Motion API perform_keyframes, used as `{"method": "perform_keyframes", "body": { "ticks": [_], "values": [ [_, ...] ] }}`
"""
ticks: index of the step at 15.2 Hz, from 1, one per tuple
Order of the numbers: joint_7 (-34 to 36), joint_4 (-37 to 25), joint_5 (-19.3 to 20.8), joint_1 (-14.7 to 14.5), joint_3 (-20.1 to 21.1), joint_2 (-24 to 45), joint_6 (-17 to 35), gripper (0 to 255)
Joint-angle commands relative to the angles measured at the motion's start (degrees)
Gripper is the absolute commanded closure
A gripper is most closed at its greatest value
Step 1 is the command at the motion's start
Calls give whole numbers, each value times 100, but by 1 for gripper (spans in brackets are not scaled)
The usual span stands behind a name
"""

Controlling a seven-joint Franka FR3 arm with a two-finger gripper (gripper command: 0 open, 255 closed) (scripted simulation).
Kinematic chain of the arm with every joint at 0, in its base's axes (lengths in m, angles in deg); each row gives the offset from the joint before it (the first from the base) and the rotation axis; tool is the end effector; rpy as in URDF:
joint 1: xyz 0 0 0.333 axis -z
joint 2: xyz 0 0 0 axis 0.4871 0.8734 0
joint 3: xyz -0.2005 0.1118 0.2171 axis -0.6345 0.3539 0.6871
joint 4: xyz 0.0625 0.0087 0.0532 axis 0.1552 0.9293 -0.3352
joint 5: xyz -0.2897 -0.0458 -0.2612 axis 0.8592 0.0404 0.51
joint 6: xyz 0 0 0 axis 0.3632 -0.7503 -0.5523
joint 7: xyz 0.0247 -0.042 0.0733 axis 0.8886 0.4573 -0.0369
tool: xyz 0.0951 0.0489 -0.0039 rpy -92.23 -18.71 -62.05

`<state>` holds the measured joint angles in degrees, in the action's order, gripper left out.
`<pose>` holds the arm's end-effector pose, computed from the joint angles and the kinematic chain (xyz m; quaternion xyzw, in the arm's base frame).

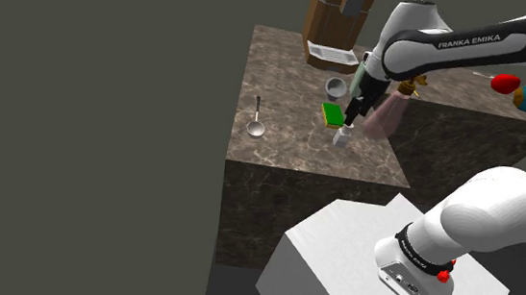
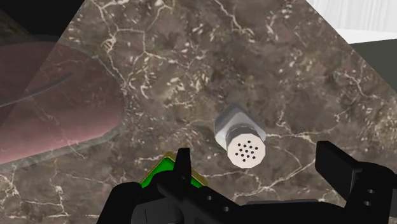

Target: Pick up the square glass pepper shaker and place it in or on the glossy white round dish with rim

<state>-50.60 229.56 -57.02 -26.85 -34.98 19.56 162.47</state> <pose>0.3781 -0.0685 0.4029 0.9980 0.0617 -0.0095 0.0118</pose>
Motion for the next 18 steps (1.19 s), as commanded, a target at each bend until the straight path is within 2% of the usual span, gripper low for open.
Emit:
{"method": "perform_keyframes", "body": {
  "ticks": [1,6,14,15,18],
  "values": [
    [3,54,-5,-17,-2,141,198,0],
    [1,305,13,-11,-39,407,715,0],
    [1,305,13,-11,-39,407,714,0],
    [1,305,13,-11,-39,407,714,255],
    [1,305,13,-11,-39,407,714,255]
  ]
}}
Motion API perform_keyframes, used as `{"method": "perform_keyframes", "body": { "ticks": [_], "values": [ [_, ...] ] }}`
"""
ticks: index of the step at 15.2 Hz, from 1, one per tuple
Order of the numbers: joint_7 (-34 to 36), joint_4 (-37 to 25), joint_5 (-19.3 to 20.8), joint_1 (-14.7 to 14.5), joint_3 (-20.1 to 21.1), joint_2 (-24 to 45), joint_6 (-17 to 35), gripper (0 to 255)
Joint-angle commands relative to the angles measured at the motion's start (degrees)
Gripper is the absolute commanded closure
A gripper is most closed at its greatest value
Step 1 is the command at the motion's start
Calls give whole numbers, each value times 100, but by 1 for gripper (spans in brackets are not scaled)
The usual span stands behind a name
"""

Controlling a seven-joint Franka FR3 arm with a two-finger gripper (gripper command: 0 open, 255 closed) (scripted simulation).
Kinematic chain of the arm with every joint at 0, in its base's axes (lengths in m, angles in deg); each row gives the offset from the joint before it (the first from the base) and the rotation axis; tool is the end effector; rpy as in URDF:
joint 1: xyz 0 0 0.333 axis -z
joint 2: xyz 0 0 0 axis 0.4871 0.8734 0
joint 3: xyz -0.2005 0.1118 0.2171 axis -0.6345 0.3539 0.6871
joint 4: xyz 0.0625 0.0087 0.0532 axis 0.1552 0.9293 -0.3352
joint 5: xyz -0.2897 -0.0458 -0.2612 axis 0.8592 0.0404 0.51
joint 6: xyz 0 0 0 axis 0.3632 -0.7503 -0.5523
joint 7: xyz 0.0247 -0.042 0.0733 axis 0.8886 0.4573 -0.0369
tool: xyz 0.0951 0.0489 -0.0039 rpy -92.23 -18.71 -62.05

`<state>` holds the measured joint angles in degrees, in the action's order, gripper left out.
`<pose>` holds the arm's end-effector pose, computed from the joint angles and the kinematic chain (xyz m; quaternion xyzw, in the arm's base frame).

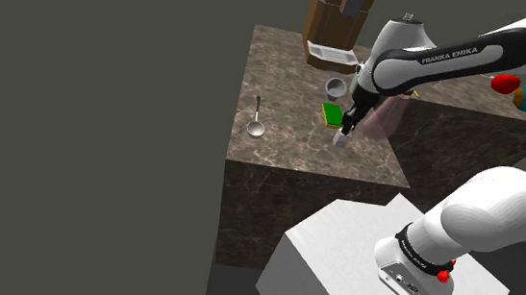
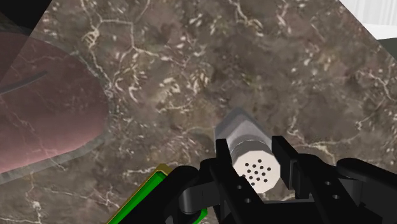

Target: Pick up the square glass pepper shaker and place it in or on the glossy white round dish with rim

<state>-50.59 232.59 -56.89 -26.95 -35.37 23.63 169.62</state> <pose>0.3809 -0.0680 0.3629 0.9979 0.0632 -0.0090 0.0118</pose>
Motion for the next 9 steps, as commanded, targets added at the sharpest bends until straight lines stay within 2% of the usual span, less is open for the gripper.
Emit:
{"method": "perform_keyframes", "body": {
  "ticks": [1,6,9],
  "values": [
    [0,1,0,0,0,1,0,255],
    [0,2,0,0,0,1,1,255],
    [-3,-125,-7,-1,16,-154,-281,255]
  ]
}}
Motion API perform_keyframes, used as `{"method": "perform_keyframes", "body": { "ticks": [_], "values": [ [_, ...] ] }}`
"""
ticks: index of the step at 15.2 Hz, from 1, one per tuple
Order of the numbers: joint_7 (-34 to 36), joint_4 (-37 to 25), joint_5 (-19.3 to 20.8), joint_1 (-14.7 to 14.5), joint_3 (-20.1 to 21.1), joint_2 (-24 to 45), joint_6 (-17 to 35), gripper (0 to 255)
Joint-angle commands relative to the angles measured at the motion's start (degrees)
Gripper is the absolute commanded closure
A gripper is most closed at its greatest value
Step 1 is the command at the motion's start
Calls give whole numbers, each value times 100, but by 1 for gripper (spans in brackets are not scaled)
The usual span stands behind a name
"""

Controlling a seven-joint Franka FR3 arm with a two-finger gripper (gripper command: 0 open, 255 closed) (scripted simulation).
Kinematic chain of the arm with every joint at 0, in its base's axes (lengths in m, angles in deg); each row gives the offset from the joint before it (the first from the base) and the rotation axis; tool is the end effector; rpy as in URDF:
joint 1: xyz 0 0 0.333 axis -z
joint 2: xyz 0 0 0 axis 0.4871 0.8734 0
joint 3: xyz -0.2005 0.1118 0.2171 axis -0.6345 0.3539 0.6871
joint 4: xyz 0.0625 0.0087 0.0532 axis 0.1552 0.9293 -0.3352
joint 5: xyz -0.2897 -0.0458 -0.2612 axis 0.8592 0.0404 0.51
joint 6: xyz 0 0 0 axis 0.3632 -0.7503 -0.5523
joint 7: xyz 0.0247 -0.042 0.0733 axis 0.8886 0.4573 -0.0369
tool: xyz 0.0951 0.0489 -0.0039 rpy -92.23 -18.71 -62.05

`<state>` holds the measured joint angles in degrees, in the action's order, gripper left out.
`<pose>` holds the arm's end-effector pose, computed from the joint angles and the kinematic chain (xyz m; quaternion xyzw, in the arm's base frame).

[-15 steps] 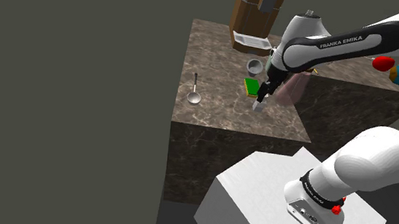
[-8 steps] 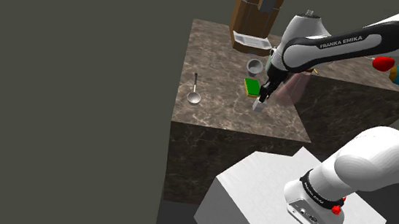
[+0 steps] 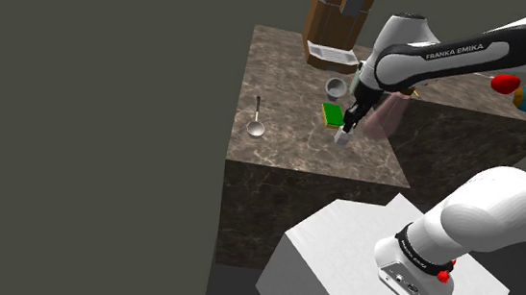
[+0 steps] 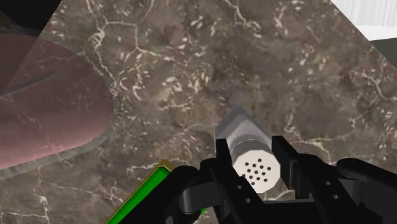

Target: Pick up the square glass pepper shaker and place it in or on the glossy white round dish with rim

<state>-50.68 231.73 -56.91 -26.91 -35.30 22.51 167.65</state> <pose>0.3807 -0.0685 0.3740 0.9979 0.0633 -0.0090 0.0119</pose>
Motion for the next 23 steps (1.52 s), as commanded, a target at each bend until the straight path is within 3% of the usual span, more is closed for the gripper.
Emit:
{"method": "perform_keyframes", "body": {
  "ticks": [1,20,23],
  "values": [
    [4,-84,-8,-5,15,-90,-177,255],
    [-31,-1159,-72,-23,110,-656,-1817,255],
    [-216,-1528,-42,21,-38,-257,-1776,255]
  ]
}}
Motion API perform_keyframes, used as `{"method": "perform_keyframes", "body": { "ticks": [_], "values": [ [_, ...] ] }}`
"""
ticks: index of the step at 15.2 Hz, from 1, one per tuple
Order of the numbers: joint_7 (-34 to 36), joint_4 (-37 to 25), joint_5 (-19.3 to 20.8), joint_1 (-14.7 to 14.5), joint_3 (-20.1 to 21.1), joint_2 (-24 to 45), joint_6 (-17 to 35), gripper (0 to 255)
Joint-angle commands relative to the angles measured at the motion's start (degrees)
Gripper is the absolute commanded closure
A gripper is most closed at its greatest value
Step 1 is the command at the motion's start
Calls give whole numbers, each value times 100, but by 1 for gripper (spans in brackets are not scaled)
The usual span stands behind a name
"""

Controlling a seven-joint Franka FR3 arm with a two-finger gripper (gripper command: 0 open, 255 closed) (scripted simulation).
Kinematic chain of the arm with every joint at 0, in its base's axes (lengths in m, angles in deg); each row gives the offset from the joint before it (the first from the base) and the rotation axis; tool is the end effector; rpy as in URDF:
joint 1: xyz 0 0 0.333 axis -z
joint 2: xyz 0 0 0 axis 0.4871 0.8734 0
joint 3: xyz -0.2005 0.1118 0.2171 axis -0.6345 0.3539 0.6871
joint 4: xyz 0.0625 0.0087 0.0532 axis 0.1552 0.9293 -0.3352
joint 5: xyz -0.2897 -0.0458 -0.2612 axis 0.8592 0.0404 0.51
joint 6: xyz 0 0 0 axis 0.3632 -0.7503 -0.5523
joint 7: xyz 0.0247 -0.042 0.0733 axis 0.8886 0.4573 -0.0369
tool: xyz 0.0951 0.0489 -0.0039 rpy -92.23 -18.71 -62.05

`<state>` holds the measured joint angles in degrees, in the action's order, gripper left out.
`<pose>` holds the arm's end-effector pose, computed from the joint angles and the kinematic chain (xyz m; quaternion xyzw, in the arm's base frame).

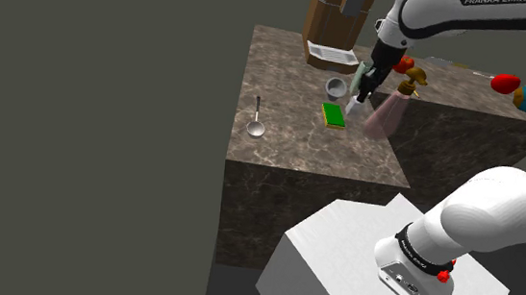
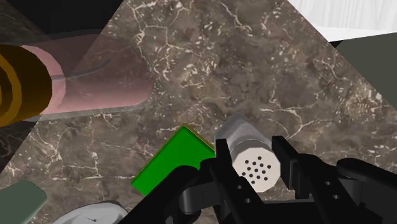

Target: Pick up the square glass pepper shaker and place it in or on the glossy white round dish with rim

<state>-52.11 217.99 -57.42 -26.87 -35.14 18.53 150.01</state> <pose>0.3930 -0.0791 0.4848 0.9979 0.0632 -0.0089 0.0118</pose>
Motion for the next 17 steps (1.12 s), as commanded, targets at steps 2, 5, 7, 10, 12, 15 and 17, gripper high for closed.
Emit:
{"method": "perform_keyframes", "body": {
  "ticks": [2,5,7,10,12,15,17],
  "values": [
    [-260,-542,15,52,-195,540,9,255],
    [-546,-1167,-23,99,-394,1142,-2,255],
    [-741,-1613,-79,132,-516,1548,-37,255],
    [-1039,-2334,-205,195,-682,2171,-135,255],
    [-1239,-2853,-313,251,-778,2599,-233,255],
    [-1532,-3704,-508,370,-896,3268,-434,255],
    [-1719,-4333,-654,478,-955,3737,-610,255]
  ]
}}
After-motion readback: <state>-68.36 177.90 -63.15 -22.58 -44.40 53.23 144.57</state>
